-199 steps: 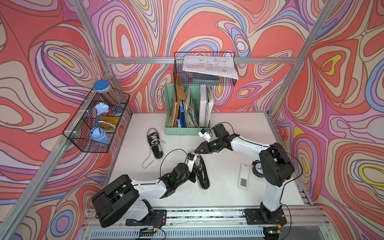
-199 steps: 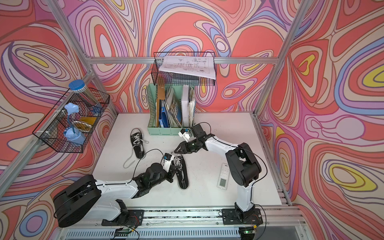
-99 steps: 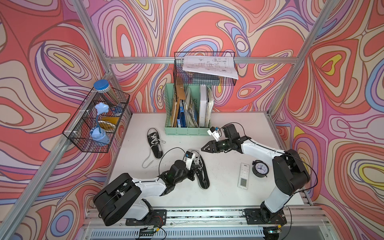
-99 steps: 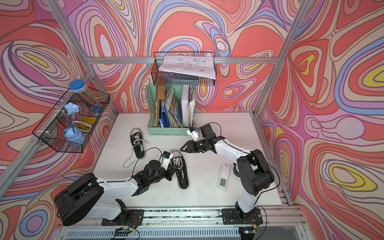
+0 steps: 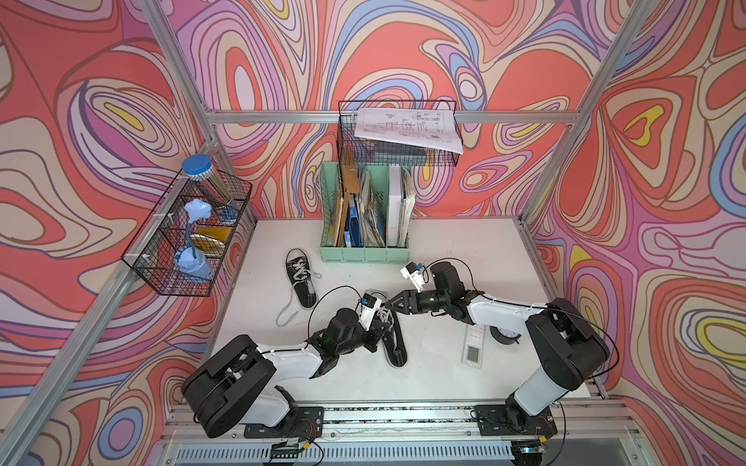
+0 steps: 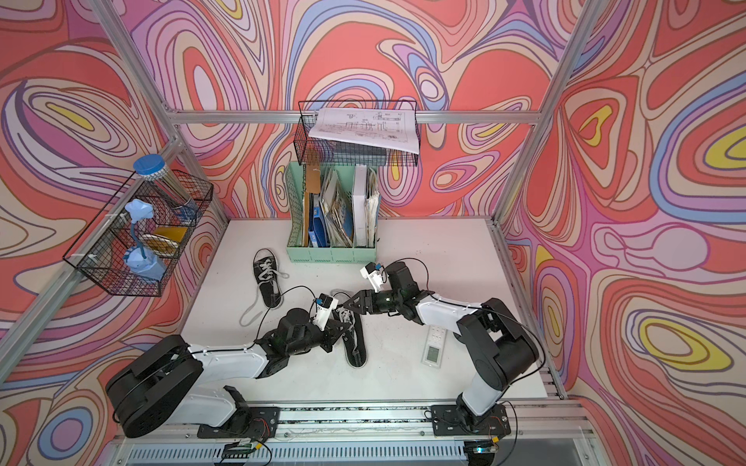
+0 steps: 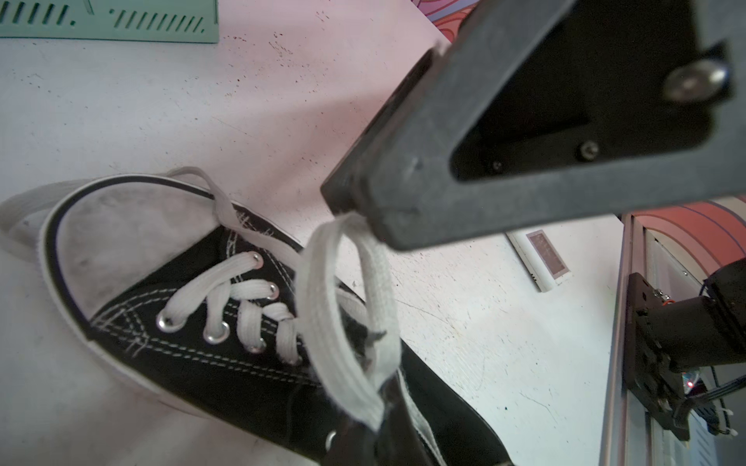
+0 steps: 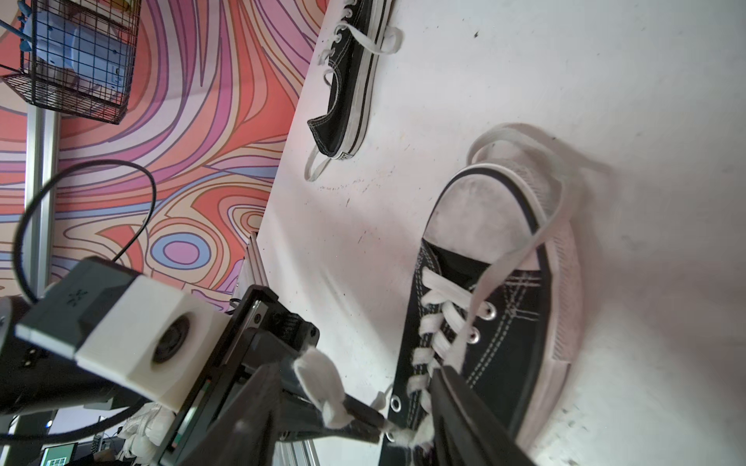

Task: Tie the shoes
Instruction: Wrap the shoelace around the shoelace.

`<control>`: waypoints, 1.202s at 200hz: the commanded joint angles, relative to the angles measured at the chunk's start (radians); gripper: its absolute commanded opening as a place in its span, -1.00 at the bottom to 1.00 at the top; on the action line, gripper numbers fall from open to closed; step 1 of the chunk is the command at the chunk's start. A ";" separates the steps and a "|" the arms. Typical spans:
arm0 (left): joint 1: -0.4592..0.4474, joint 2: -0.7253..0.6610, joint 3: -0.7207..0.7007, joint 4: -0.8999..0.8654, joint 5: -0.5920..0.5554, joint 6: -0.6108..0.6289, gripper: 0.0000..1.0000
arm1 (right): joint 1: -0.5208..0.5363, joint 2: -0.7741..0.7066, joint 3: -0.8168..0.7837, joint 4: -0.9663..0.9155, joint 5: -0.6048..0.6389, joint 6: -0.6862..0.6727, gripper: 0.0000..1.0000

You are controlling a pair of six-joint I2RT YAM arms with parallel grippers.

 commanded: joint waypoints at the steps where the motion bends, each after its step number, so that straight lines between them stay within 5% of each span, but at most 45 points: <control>1: 0.006 0.006 0.018 0.025 0.020 0.020 -1.00 | 0.036 0.026 -0.019 0.114 0.030 0.066 0.21; 52: 0.006 0.008 0.019 0.020 0.010 0.016 -1.00 | 0.086 0.055 -0.024 0.123 0.067 0.084 0.09; 106: 0.006 0.012 0.027 -0.007 -0.026 0.007 -1.00 | 0.100 0.056 -0.028 0.104 0.080 0.102 -0.65; 132: 0.006 0.013 0.038 -0.034 -0.034 0.007 -1.00 | 0.100 0.038 -0.033 0.098 0.087 0.099 -0.86; 145: 0.006 0.002 0.042 -0.056 -0.036 0.004 -0.85 | 0.100 0.026 -0.031 0.085 0.098 0.090 -1.00; 205: 0.037 -0.131 0.048 -0.258 -0.004 -0.035 0.09 | 0.096 0.008 -0.003 0.016 0.137 0.049 -1.00; 240: 0.127 -0.244 0.042 -0.362 0.012 -0.101 0.30 | 0.083 0.005 -0.004 0.016 0.147 0.051 -1.00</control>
